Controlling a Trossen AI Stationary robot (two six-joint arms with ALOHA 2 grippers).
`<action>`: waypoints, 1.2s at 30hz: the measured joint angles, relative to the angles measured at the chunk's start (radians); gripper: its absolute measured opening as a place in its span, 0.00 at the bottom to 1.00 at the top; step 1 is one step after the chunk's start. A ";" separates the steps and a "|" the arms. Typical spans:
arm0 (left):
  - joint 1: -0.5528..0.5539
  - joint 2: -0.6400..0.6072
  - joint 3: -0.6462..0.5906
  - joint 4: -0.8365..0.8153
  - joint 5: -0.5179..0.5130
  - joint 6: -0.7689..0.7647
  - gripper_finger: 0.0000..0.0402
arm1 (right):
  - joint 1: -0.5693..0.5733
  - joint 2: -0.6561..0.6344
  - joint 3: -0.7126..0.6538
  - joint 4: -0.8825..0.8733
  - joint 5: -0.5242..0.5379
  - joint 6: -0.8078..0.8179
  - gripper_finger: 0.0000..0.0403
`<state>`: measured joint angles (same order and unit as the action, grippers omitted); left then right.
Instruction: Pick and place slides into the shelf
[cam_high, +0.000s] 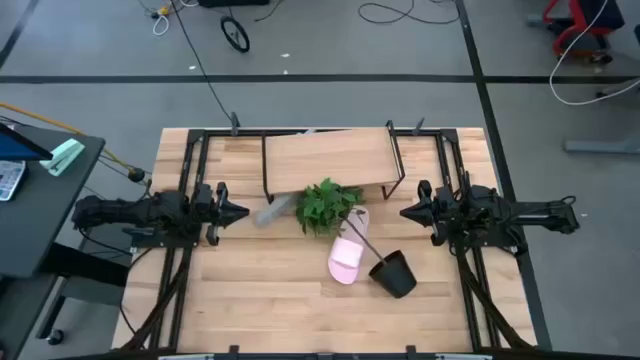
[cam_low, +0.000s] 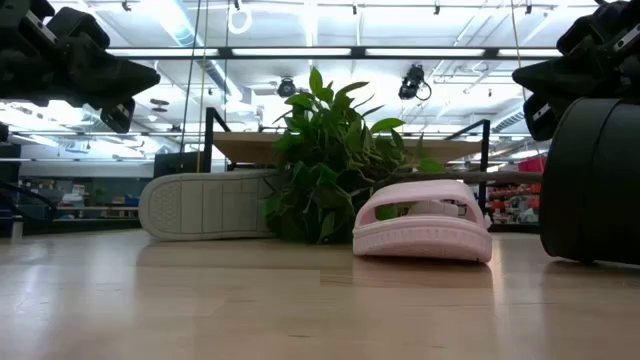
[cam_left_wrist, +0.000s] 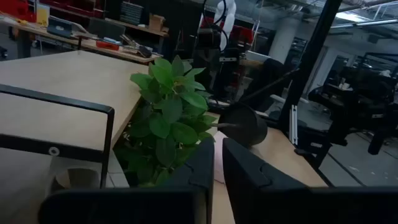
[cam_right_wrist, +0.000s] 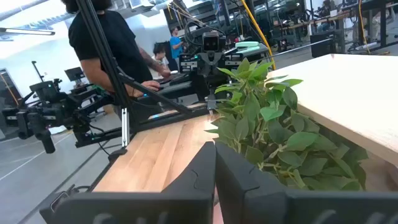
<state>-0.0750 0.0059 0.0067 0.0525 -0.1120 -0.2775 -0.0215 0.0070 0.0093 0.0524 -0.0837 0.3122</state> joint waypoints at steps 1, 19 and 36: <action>0.000 0.000 0.000 0.000 0.000 0.000 0.10 | 0.000 0.000 0.000 0.000 0.000 0.000 0.03; 0.000 0.000 0.000 0.000 0.000 0.000 0.10 | 0.000 0.000 0.000 0.000 0.000 0.000 0.03; 0.000 0.000 0.000 0.000 0.000 0.000 0.06 | 0.000 0.000 0.000 0.000 0.000 0.000 0.03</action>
<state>-0.0753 0.0060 0.0067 0.0528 -0.1117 -0.2775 -0.0216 0.0071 0.0091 0.0523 -0.0839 0.3121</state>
